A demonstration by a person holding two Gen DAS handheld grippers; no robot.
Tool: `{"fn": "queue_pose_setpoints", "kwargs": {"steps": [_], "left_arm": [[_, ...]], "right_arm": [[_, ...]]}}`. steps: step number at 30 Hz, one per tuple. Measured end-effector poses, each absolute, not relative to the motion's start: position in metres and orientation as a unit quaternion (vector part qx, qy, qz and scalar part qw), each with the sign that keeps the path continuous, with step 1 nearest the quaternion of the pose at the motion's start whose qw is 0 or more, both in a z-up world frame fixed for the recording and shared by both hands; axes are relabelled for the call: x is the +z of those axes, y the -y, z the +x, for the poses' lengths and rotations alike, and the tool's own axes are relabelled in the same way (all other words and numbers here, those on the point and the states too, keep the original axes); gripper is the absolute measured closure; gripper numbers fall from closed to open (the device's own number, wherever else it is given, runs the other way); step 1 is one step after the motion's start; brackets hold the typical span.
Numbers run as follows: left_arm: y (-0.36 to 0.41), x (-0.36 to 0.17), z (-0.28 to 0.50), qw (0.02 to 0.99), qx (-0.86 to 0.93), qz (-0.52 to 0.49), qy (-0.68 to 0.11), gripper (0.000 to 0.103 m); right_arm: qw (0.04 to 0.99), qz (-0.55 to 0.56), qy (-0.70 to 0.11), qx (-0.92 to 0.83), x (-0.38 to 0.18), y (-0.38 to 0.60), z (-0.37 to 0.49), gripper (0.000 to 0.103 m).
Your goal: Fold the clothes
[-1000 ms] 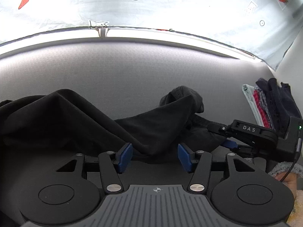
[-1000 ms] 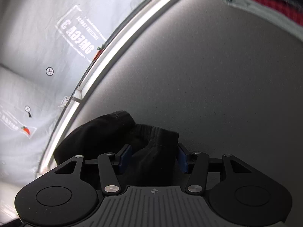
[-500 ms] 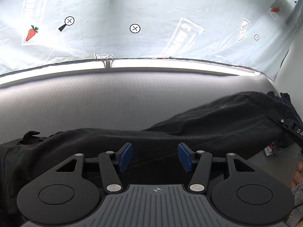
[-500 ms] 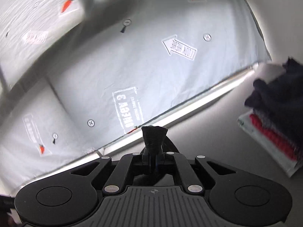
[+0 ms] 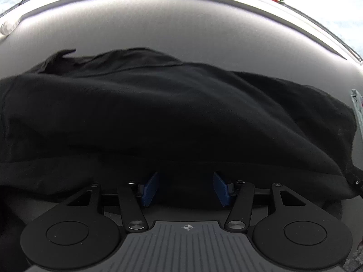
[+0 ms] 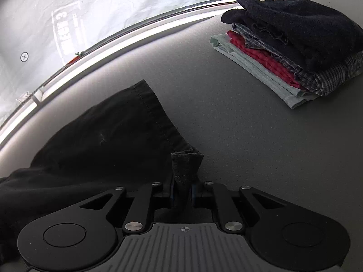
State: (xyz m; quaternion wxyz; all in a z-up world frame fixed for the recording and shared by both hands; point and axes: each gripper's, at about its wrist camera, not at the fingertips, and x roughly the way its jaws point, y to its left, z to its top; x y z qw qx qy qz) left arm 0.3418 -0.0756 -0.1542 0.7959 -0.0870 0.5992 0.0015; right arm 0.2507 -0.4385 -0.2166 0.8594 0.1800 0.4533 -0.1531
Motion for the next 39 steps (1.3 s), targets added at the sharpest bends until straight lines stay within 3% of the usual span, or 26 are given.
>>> {"fn": "queue_pose_setpoints", "kwargs": {"steps": [1,4,7,11,21,30,34,39], "left_arm": [[0.074,-0.155,0.341,0.797,0.001,-0.090,-0.597,0.045],[0.070,-0.149,0.338,0.798,-0.003,-0.102,-0.594,0.044],[0.060,-0.127,0.325,0.814,-0.019,-0.119,-0.569,0.044],[0.033,-0.099,0.305,0.831,-0.020,-0.143,-0.537,0.044],[-0.131,-0.062,0.237,0.851,0.100,-0.186,-0.481,0.044],[-0.312,-0.068,0.173,0.846,0.135,-0.229,-0.462,0.044],[-0.371,-0.078,0.152,0.856,0.133,-0.216,-0.451,0.044],[-0.423,-0.104,0.131,0.834,0.116,-0.267,-0.469,0.044]], "right_arm": [[0.857,0.170,-0.459,-0.162,-0.215,0.437,0.251,0.060],[0.862,0.160,-0.450,-0.172,-0.196,0.436,0.248,0.056],[0.868,0.173,-0.430,-0.176,-0.175,0.438,0.240,0.033],[0.877,0.197,-0.409,-0.156,-0.152,0.429,0.227,0.024],[0.889,0.168,-0.427,-0.005,-0.130,0.281,0.221,0.018],[0.890,0.119,-0.427,0.110,-0.114,0.049,0.209,0.014],[0.888,0.137,-0.413,0.148,-0.109,-0.048,0.206,0.014],[0.897,0.079,-0.388,0.196,-0.101,-0.149,0.213,0.013]]}}
